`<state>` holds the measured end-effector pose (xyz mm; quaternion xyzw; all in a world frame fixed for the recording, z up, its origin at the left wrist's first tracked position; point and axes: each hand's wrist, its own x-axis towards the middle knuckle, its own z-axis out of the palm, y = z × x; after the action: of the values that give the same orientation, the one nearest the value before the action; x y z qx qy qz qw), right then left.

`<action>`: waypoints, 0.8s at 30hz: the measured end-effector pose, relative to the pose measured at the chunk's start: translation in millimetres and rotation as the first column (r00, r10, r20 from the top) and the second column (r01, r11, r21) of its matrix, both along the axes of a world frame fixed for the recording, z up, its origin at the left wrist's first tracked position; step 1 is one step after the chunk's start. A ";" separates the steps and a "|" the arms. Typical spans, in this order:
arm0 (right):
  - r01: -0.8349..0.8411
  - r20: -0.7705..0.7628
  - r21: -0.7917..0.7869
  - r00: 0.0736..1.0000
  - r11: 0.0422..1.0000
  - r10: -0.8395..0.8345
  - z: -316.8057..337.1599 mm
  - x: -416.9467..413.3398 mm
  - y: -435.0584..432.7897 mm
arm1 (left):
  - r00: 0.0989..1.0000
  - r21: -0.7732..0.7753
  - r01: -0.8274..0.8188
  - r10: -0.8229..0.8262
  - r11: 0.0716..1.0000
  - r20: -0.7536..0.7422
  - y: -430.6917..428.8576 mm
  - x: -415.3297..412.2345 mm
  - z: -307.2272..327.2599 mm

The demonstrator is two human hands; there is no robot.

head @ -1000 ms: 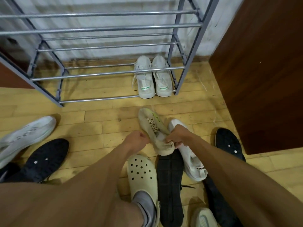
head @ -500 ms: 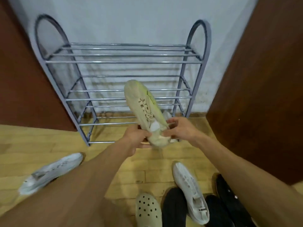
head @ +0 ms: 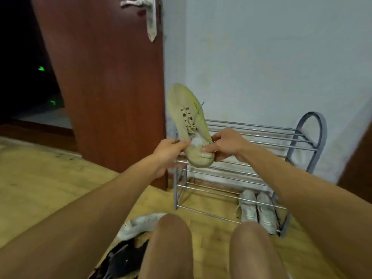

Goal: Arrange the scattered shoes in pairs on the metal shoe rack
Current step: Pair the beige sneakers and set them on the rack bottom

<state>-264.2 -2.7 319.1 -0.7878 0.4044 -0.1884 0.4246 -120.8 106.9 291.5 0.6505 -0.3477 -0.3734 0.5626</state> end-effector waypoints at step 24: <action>-0.003 -0.245 0.425 0.962 0.905 0.119 -272.9 182.1 106.5 | 0.930 0.650 -0.291 0.366 0.702 0.022 177.0 158.7 -287.8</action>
<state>-82.1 103.9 46.2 -0.7080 0.4636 0.0238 0.5322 37.8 283.9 3.6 0.8335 -0.0456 -0.3979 0.3806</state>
